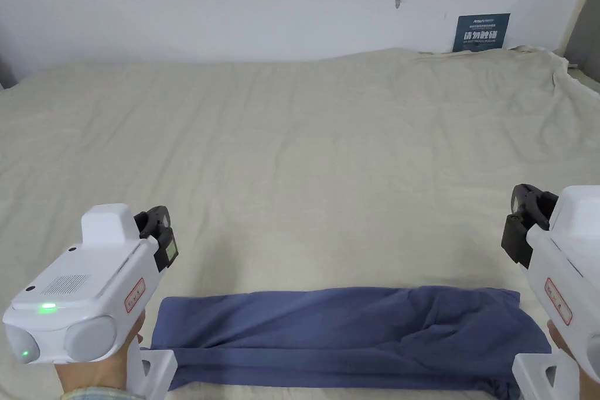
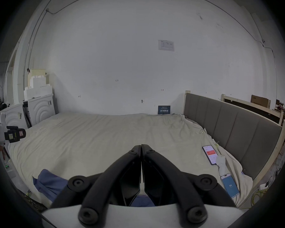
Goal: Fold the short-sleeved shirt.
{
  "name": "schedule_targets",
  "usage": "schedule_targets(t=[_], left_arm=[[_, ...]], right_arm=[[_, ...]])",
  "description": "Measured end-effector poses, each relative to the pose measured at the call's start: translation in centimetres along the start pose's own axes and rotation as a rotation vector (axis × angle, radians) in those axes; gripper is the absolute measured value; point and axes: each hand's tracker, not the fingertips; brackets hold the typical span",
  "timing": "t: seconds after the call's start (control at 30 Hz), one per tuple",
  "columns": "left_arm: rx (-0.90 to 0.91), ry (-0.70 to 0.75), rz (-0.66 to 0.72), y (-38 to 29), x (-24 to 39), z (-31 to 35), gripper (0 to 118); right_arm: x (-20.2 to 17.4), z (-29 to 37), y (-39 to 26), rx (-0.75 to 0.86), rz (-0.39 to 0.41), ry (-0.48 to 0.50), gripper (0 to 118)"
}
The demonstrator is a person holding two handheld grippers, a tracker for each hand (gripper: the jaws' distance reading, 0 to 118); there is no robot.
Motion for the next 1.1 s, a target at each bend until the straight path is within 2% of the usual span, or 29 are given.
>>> schedule_targets(t=[0.37, 0.67, 0.9, 0.97, 1.03, 1.07, 1.1], left_arm=[[-0.116, -0.066, 0.015, 0.1, -1.8, -1.0, 0], [-0.434, -0.208, 0.205, -1.0, -8.3, -5.2, 0], [-0.687, -0.211, 0.349, -5.0, -13.3, -8.7, 2], [-0.738, -0.2, 0.344, -6.4, -14.1, -9.5, 17], [-0.756, -0.174, 0.331, -7.7, -14.5, -10.1, 58], [-0.77, -0.17, 0.328, -7.9, -13.9, -9.5, 74], [-0.777, -0.163, 0.331, -8.5, -13.9, -9.6, 85]], right_arm=[[0.0, -0.1, 0.5, -0.024, -0.018, -0.004, 0], [0.1, -0.7, 0.3, -0.057, -0.009, -0.01, 0], [0.0, -1.7, -0.2, -0.089, -0.006, -0.02, 0], [-0.2, -2.0, -0.4, -0.099, -0.007, -0.022, 0], [-0.3, -2.4, -0.6, -0.11, -0.009, -0.021, 0], [-0.5, -2.6, -0.7, -0.116, -0.007, -0.019, 0], [-0.7, -2.8, -0.8, -0.123, -0.003, -0.019, 0]])
